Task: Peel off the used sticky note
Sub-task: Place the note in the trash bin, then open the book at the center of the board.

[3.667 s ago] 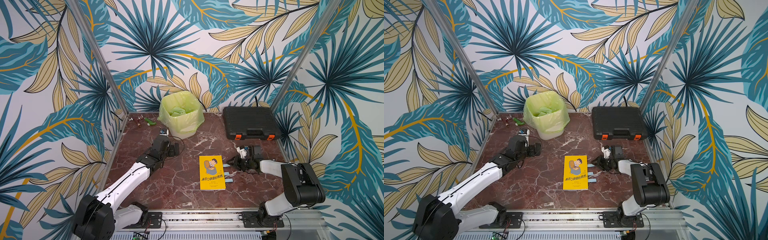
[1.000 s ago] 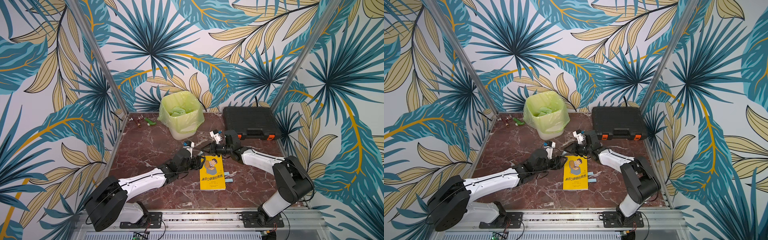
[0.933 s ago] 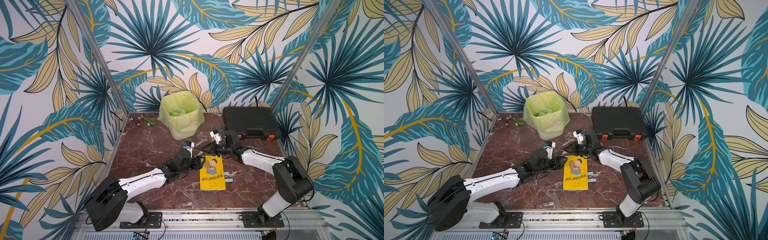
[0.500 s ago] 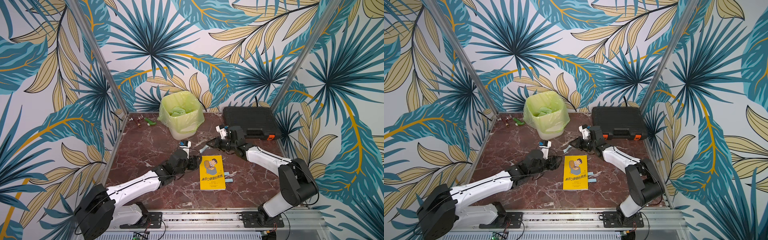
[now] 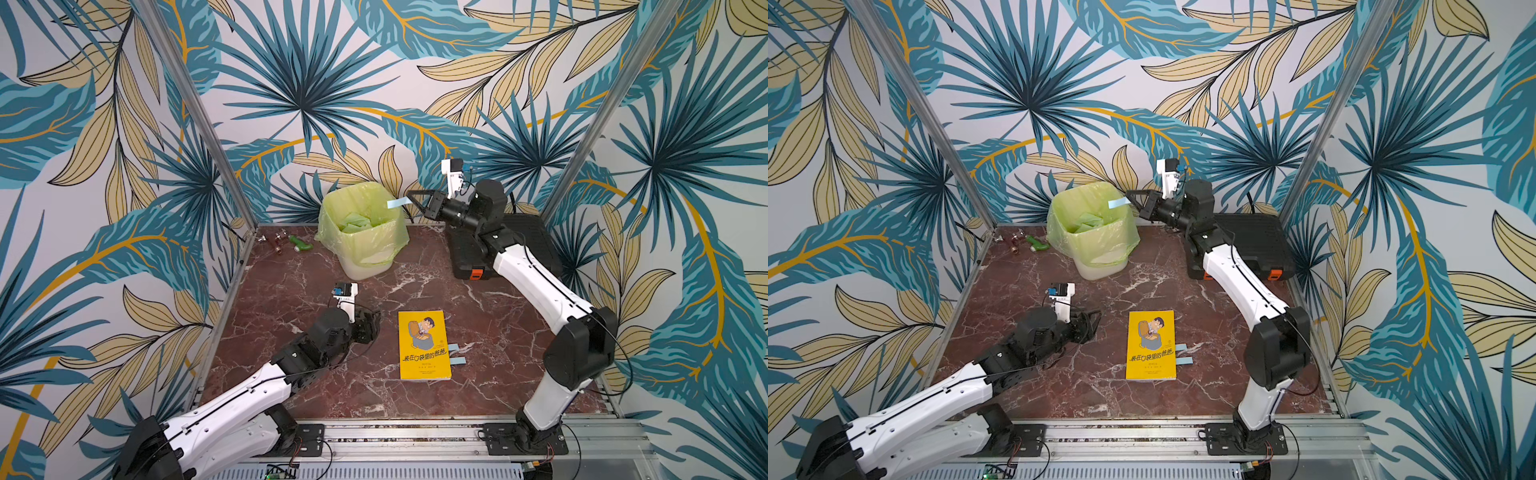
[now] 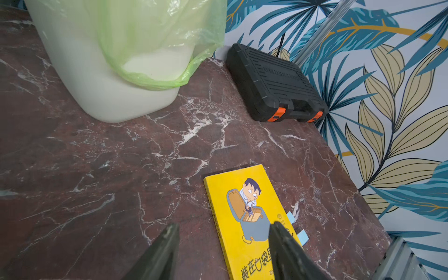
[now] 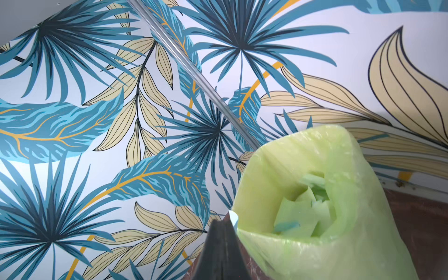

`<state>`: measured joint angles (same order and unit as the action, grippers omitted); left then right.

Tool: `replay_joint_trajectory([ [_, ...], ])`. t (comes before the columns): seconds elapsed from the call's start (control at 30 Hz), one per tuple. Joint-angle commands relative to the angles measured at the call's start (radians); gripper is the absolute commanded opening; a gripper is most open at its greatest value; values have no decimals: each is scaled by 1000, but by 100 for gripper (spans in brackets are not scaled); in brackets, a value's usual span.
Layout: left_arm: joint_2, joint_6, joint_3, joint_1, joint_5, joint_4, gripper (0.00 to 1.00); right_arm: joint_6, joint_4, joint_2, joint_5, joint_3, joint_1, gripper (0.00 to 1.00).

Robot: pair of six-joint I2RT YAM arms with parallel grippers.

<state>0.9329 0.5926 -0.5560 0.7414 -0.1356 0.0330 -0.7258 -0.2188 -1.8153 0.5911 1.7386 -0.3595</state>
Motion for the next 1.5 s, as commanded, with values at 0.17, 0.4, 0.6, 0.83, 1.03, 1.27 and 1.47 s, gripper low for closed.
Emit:
replay_joint_trajectory([
  [0.17, -19, 4, 21, -16, 1, 30, 63, 72, 247, -319, -99, 383, -62, 0],
  [0.4, -11, 9, 31, -18, 5, 8, 63, 115, 354, -394, -143, 475, -72, 9],
  [0.6, 30, 3, 24, -19, 13, -26, 63, 178, 425, -333, -137, 475, -71, 31],
  [0.83, 133, -6, -7, -21, 67, -84, 63, 204, 515, -118, -125, 229, -33, 43],
  [1.03, 249, -12, -43, -23, 121, -135, 63, 222, 506, 136, -127, -155, 7, 49],
  [1.27, 387, -17, -113, -23, 193, -160, 64, 249, 560, 353, -120, -551, 37, 51],
  [1.47, 473, -17, -161, -24, 242, -169, 64, 216, 575, 504, -98, -884, 103, 51],
])
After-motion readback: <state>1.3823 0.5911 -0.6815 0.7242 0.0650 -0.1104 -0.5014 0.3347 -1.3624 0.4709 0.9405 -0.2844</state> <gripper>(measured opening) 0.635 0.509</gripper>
